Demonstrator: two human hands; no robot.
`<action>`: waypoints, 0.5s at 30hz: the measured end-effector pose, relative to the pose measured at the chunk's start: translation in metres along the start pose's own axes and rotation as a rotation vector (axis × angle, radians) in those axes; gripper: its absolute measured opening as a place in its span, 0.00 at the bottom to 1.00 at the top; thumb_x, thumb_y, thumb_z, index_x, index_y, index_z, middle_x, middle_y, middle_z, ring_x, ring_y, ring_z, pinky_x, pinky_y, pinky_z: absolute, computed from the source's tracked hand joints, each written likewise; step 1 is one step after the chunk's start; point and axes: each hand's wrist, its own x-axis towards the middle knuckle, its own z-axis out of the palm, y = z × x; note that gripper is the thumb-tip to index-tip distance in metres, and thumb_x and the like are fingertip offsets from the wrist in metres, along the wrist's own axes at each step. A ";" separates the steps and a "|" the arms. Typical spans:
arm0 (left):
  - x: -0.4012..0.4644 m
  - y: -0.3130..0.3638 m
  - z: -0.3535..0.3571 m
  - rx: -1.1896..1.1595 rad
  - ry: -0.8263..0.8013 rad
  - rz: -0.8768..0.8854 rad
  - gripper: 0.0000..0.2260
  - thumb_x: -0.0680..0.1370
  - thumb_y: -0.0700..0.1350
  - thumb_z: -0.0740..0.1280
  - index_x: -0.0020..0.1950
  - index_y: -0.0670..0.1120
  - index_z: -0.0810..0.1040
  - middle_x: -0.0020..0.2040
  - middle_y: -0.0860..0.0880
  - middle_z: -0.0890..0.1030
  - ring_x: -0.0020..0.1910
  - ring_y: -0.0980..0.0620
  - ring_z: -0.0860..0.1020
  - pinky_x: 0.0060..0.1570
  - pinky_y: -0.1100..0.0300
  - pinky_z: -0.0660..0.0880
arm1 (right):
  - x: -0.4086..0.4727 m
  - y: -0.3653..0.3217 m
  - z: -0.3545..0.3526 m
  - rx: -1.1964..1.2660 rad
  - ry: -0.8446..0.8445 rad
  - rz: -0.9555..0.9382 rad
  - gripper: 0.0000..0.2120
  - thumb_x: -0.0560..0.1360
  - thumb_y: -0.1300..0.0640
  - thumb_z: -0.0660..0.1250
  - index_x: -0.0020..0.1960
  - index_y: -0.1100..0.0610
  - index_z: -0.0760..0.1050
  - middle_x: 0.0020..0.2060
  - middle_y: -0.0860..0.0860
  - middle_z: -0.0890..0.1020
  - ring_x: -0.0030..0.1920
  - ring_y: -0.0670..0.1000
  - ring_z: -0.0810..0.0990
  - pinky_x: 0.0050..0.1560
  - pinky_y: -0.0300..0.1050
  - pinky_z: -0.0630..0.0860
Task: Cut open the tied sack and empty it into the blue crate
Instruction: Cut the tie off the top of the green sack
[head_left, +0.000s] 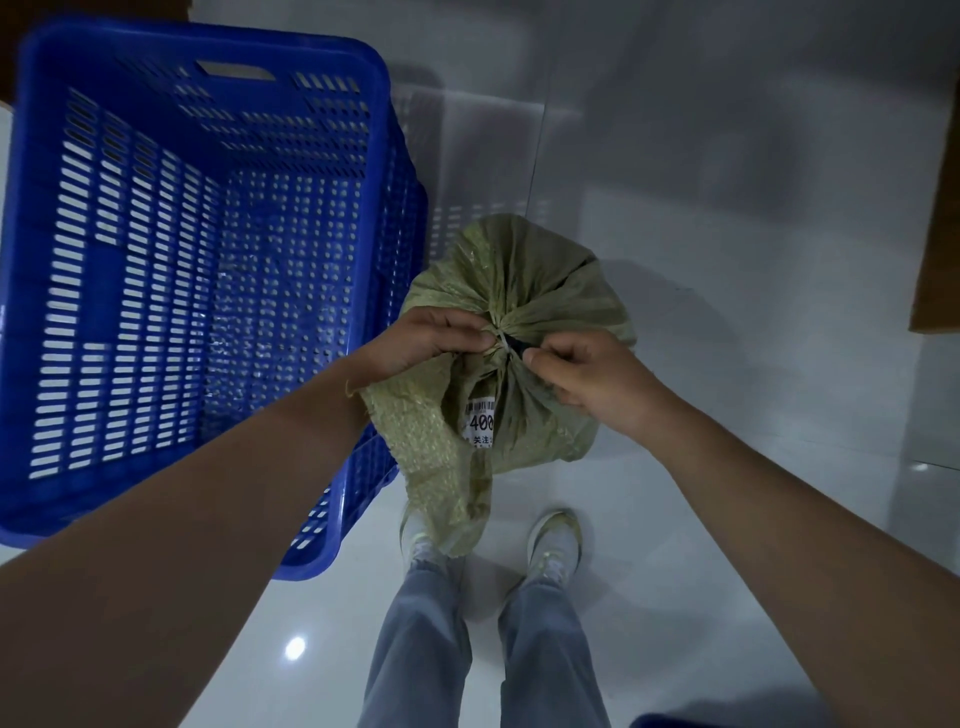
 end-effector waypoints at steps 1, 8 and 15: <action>0.001 -0.001 0.001 -0.006 0.000 0.001 0.10 0.74 0.33 0.65 0.42 0.45 0.83 0.36 0.54 0.85 0.37 0.60 0.83 0.41 0.70 0.78 | -0.001 0.000 0.000 0.030 -0.003 0.018 0.22 0.77 0.58 0.64 0.27 0.53 0.62 0.19 0.42 0.61 0.20 0.41 0.60 0.23 0.32 0.59; 0.000 0.003 0.007 0.010 0.009 0.019 0.12 0.74 0.33 0.65 0.39 0.47 0.84 0.33 0.56 0.85 0.35 0.62 0.82 0.38 0.72 0.77 | -0.009 -0.005 -0.001 0.142 -0.018 0.158 0.17 0.79 0.57 0.62 0.32 0.56 0.64 0.18 0.42 0.63 0.18 0.41 0.58 0.19 0.30 0.54; -0.005 0.013 0.015 0.144 0.035 0.090 0.09 0.75 0.34 0.66 0.42 0.47 0.80 0.32 0.59 0.84 0.36 0.66 0.81 0.43 0.74 0.77 | -0.014 -0.007 0.000 0.284 -0.055 0.260 0.17 0.80 0.52 0.58 0.34 0.57 0.66 0.17 0.43 0.63 0.16 0.41 0.58 0.21 0.32 0.52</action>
